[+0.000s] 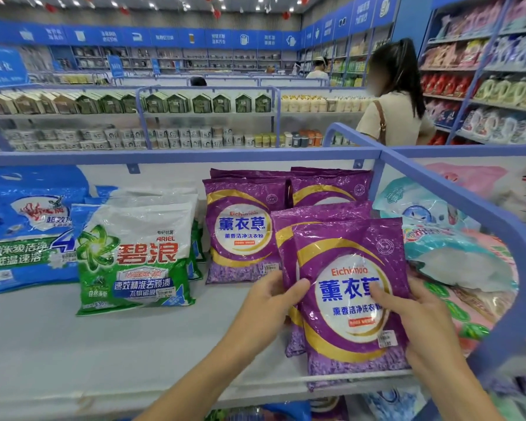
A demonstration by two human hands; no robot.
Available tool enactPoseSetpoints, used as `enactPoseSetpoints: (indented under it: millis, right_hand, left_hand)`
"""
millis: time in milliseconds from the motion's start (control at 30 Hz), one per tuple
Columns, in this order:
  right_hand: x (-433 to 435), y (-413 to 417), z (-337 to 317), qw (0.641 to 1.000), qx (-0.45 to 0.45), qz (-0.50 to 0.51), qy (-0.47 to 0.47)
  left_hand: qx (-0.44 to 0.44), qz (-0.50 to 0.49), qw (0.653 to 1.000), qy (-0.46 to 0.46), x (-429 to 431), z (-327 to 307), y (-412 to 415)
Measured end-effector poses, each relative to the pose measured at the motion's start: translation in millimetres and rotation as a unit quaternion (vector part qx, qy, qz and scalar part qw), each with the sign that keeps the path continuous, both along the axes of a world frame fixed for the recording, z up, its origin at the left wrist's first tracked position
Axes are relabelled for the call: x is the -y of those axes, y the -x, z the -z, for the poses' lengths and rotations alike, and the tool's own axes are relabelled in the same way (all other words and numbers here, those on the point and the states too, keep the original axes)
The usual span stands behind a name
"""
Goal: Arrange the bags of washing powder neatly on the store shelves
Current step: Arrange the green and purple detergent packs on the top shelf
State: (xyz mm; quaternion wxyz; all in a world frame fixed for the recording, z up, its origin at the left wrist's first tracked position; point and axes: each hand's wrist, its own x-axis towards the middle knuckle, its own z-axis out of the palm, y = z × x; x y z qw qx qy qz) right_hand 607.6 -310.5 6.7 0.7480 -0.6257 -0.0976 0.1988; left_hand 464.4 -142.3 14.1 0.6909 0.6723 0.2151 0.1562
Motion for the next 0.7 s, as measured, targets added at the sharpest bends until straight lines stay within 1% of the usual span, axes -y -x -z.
enactPoseSetpoints:
  millis: [100, 167, 233, 300, 400, 500, 567, 700]
  right_hand:
    - [-16.5, 11.1, -4.8, 0.999, -0.006, -0.028, -0.037]
    - [-35.7, 20.2, -9.1, 0.997, 0.003, -0.054, -0.047]
    - [-59.9, 29.4, -13.2, 0.995, 0.009, -0.084, -0.049]
    - [-83.4, 37.6, -14.7, 0.994, 0.022, -0.101, -0.047]
    - [-104.7, 44.2, -7.3, 0.995, 0.029, -0.089, -0.044]
    - [-104.3, 42.4, 3.5, 0.997, 0.026, -0.064, -0.04]
    - [-97.6, 40.7, 4.9, 0.997, 0.013, -0.062, -0.049]
    - [-80.8, 37.9, 3.2, 0.996, -0.004, -0.059, -0.064]
  left_hand:
    - [0.024, -0.121, 0.992, 0.026, -14.9, -2.6, 5.1]
    - [0.057, -0.182, 0.981, 0.03, -33.4, -7.4, 10.8]
    - [0.082, -0.244, 0.966, 0.013, -59.6, -11.2, 13.3]
    - [0.078, -0.289, 0.954, -0.003, -85.1, -13.4, 10.1]
    - [0.054, -0.326, 0.944, -0.016, -107.5, -7.7, 0.2]
    - [0.038, -0.368, 0.928, -0.04, -109.9, 5.8, -8.0]
    - [0.043, -0.393, 0.918, -0.03, -106.2, 12.0, -10.1]
    - [0.044, -0.398, 0.916, -0.001, -104.4, 13.4, -14.7]
